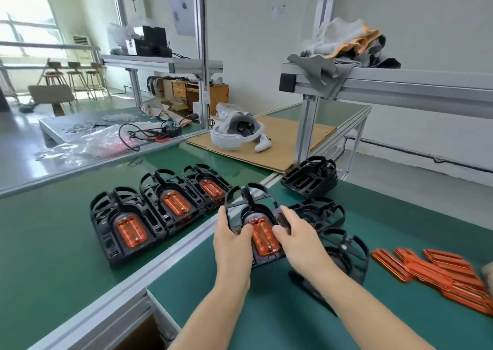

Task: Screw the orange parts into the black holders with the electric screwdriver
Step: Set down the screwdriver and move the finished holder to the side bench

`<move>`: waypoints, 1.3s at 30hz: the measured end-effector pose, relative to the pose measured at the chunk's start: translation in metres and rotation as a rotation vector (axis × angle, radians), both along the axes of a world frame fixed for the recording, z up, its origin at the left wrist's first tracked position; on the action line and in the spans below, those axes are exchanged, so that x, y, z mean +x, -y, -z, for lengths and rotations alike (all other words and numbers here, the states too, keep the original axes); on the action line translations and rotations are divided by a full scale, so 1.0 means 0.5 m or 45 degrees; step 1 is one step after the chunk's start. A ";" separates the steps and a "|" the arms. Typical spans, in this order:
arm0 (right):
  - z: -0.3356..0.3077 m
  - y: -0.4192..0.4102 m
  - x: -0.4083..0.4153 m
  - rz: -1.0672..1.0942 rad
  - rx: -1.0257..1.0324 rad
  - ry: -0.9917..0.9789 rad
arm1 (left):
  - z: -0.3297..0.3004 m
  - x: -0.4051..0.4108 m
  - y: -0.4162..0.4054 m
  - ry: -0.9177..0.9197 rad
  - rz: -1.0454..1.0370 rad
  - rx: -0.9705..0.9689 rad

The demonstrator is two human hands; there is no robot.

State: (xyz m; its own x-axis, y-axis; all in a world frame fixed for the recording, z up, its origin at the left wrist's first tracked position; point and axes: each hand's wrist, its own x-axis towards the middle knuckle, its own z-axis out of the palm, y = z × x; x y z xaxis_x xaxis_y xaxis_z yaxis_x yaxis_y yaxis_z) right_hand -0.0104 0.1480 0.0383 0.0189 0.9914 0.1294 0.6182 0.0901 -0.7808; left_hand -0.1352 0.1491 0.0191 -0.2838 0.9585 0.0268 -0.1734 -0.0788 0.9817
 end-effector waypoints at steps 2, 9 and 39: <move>-0.002 -0.027 -0.027 -0.017 -0.020 0.024 | -0.009 -0.020 -0.033 -0.052 -0.075 0.007; 0.009 -0.141 -0.097 0.019 -0.029 0.054 | -0.028 -0.065 -0.149 -0.233 -0.204 -0.017; 0.055 -0.406 -0.204 -0.049 -0.156 0.074 | 0.010 -0.192 -0.345 -1.996 -0.098 -0.197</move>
